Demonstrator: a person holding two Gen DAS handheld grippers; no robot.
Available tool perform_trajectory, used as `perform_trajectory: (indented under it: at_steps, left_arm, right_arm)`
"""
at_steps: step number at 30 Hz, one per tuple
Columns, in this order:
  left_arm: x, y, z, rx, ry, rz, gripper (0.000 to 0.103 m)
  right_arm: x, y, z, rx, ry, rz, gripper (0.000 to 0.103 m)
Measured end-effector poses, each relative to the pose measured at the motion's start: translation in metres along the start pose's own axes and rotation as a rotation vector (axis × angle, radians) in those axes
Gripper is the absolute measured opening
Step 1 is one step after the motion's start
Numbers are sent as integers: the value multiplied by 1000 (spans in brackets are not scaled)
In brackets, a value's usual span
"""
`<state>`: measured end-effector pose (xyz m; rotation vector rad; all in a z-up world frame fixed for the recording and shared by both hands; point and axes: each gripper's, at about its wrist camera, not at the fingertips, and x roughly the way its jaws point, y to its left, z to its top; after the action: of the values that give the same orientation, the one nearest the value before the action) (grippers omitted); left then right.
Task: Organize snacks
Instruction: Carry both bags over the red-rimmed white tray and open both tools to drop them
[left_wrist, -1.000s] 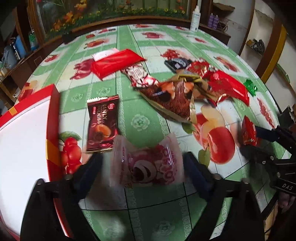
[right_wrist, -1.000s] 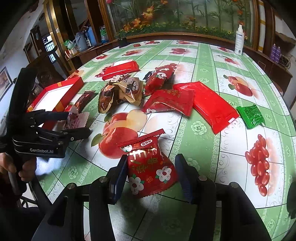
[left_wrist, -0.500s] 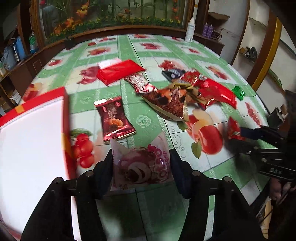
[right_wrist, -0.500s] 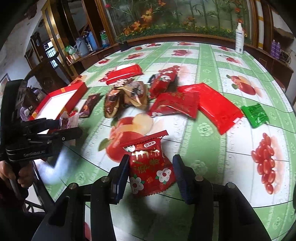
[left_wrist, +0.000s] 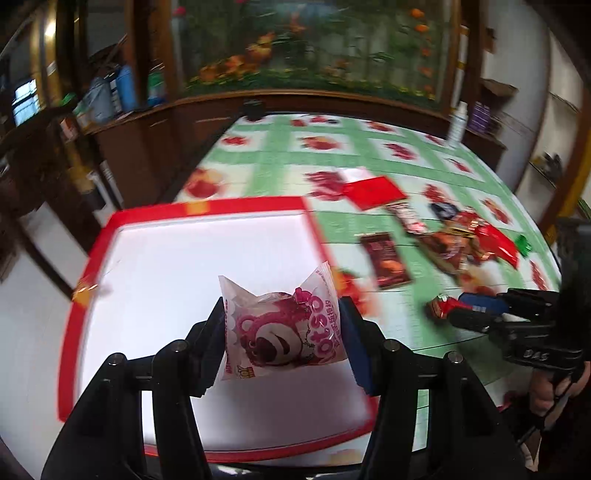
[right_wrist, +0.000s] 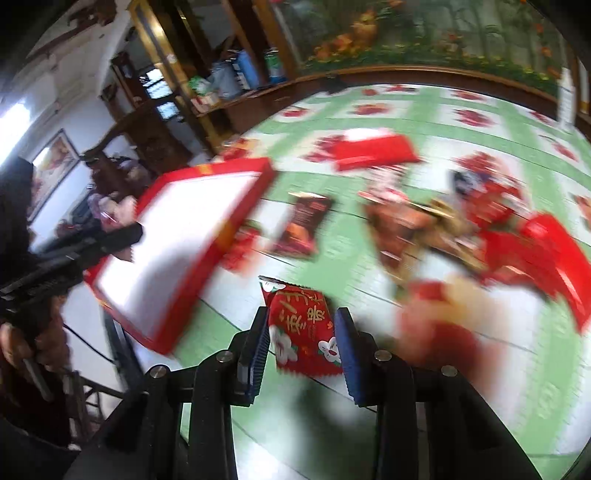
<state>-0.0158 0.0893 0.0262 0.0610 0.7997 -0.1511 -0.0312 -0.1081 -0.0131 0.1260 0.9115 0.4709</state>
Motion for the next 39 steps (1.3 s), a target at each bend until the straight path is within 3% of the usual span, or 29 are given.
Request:
perform_trajectory:
  at_steps: [2,9,12,17,22,24,26,28,29,31,36,39]
  left_arm:
    - [3,14,-4,-18,6,22,58]
    - [8,45,-22,-69,40,81,64]
    - [9,47,-28,-74,60,53,67]
    - [12,45,-30,-59,52,31,67]
    - [10,47,-27,-58,36,76,73]
    - [9,48,-26,-55,33,96,73]
    - [6,50,-27,-53,30,103,74]
    - [4,53,-27,-53,27,108,73]
    - [3,55,-28,-56,25,105,73]
    - [1,58,-28,-63,16,92,73]
    - [-3,68,-26,-91,8,83,73]
    - [-6,73,-27,-103,-1,87,73]
  right_arm:
    - [9,19,14,-17,-12,57,20]
    - [54,87,58,-99,-2,159,20]
    - [53,90,63,-115,-20,105,21]
    - [45,54,53,-88,28,-90,26]
    - [64,67,29,-129,160,-194,55]
    - [80,81,26,-165,185,-260,57]
    - [89,84,23,-164,188,-271,57]
    - [90,85,22,-144,160,-278,54]
    - [87,83,21,-140,156,-285,41]
    - [84,80,22,-136,154,-273,29]
    - [68,62,28,-65,111,-243,19]
    - [51,64,39,-41,38,-185,18]
